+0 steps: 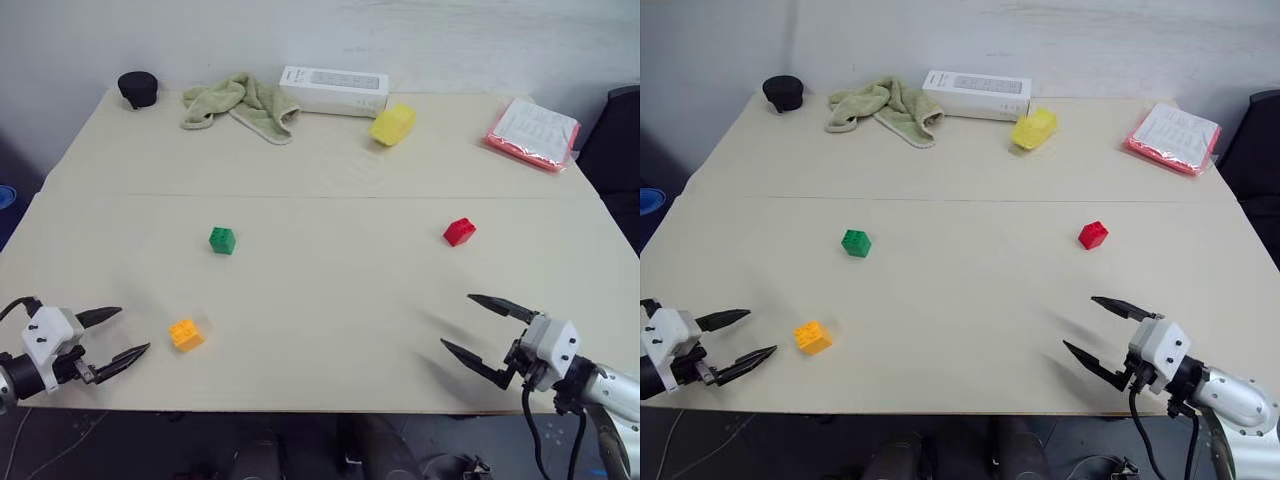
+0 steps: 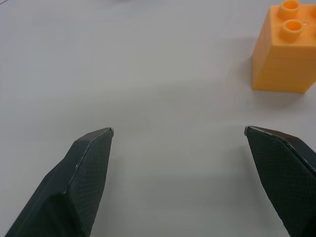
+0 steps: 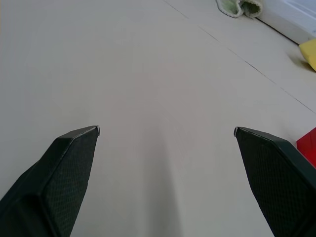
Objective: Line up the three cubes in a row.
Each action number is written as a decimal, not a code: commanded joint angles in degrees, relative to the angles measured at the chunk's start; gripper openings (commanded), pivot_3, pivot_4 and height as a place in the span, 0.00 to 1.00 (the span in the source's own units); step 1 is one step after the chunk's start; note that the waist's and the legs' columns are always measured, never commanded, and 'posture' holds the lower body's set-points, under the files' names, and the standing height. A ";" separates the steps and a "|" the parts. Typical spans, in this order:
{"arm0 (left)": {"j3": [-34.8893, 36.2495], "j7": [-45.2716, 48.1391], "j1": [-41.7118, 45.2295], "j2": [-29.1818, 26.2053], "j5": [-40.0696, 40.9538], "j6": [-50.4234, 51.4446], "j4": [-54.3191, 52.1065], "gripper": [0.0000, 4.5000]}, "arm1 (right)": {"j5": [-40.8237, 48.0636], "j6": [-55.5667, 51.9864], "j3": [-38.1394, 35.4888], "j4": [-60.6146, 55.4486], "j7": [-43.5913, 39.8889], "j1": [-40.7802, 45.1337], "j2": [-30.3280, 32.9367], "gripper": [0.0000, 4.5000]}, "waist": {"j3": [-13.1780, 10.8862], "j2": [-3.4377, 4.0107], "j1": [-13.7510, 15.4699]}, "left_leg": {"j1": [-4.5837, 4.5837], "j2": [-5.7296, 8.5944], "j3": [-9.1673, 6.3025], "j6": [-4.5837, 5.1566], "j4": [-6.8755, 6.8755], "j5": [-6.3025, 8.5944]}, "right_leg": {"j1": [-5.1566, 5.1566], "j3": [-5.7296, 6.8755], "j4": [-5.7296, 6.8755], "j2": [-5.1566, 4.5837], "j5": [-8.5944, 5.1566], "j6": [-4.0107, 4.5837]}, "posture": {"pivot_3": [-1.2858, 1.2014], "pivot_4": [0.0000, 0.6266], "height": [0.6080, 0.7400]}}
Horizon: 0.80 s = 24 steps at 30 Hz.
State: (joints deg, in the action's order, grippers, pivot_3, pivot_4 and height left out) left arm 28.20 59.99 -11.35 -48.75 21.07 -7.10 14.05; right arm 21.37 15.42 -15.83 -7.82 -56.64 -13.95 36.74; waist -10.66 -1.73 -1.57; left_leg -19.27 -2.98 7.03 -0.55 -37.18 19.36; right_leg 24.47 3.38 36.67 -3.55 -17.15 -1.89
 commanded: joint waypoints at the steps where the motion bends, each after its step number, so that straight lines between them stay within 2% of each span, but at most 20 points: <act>1: 0.68 -0.19 1.51 -0.98 0.12 -0.12 0.15 1.00 | 0.05 2.77 -0.15 0.71 0.28 0.29 -1.01 1.00 | 0.00 -0.01 0.00 | 0.01 0.00 0.00 -0.01 0.00 -0.01 | 0.00 0.00 0.02 0.00 0.00 0.00 | 0.52 0.24 1.00; 5: -0.22 2.46 2.49 -1.12 1.64 1.05 -2.20 1.00 | 0.23 3.78 -0.54 0.95 1.17 -0.25 -2.22 1.00 | 0.00 0.00 0.00 | 0.02 0.01 0.00 -0.03 -0.01 -0.04 | 0.01 0.00 0.11 0.00 0.00 0.00 | 0.52 0.24 1.00; 10: -1.09 0.96 10.74 -0.08 7.86 11.09 -5.15 1.00 | 4.35 0.53 -1.83 -0.81 5.75 -1.39 -6.67 1.00 | 0.03 -0.04 0.15 | 0.02 0.01 -0.07 -0.09 -0.07 -0.09 | -0.01 0.02 0.19 -0.01 0.00 0.00 | 0.52 0.24 1.00; 15: -8.87 2.31 19.98 0.76 9.06 17.34 -11.66 1.00 | 1.08 2.56 -7.15 -4.91 15.45 -6.05 -11.56 1.00 | 0.04 0.00 0.16 | 0.00 0.06 -0.08 -0.22 -0.05 -0.16 | 0.00 0.00 0.24 -0.03 0.00 0.00 | 0.52 0.24 1.00; 20: -15.45 5.59 27.87 3.06 8.37 17.95 -11.79 1.00 | -0.32 5.54 -13.98 -4.21 25.43 -11.83 -19.04 1.00 | 0.05 0.00 0.14 | 0.00 0.09 -0.03 -0.46 -0.02 -0.28 | 0.01 -0.04 0.21 0.01 0.00 -0.01 | 0.52 0.24 1.00; 24: -18.53 5.61 31.14 5.66 5.62 14.24 -10.87 1.00 | -2.57 4.70 -11.06 -7.70 28.08 -13.69 -21.71 1.00 | 0.05 0.00 -0.70 | 0.07 0.08 0.14 -0.47 -0.01 -0.29 | -0.01 -0.26 0.33 0.07 0.00 -0.01 | 0.52 0.24 1.00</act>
State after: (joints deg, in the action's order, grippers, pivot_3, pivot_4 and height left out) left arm 9.75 65.83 19.22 -43.13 27.62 9.01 3.21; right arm 19.27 19.85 -27.42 -11.64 -30.11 -27.93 15.38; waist -10.61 -1.72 -2.27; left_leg -19.20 -2.92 7.22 -1.04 -37.18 19.06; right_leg 24.46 3.06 37.04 -3.45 -17.16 -1.90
